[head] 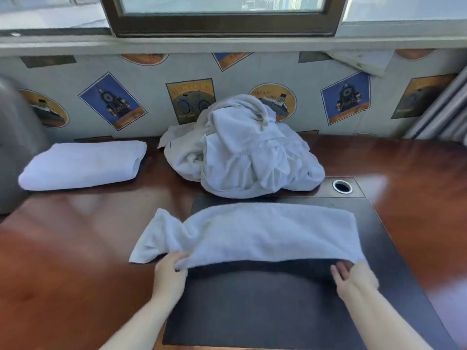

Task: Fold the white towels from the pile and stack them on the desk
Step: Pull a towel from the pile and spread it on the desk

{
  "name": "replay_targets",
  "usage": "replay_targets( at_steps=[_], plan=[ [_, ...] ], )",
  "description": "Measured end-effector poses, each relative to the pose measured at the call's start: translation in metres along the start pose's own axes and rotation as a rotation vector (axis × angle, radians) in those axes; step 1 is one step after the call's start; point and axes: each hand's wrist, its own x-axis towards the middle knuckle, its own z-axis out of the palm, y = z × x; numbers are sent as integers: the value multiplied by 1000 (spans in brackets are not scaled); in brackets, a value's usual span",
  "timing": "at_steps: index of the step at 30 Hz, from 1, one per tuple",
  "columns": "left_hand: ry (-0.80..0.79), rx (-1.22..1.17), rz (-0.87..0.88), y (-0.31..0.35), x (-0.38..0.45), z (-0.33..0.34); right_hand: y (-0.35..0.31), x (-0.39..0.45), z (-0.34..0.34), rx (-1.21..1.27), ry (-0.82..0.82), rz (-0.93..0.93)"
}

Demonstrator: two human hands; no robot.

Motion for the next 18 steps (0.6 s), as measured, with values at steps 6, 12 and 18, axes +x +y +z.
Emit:
replay_targets(
  at_steps=[6,12,18],
  plan=[
    [212,-819,-793,9,-3,16,43,-6,19,-116,-226,343],
    [17,-977,-867,40,32,14,27,8,58,-87,-98,361],
    [-56,-1450,-954,60,58,-1,12,1,60,65,-150,324]
  ],
)
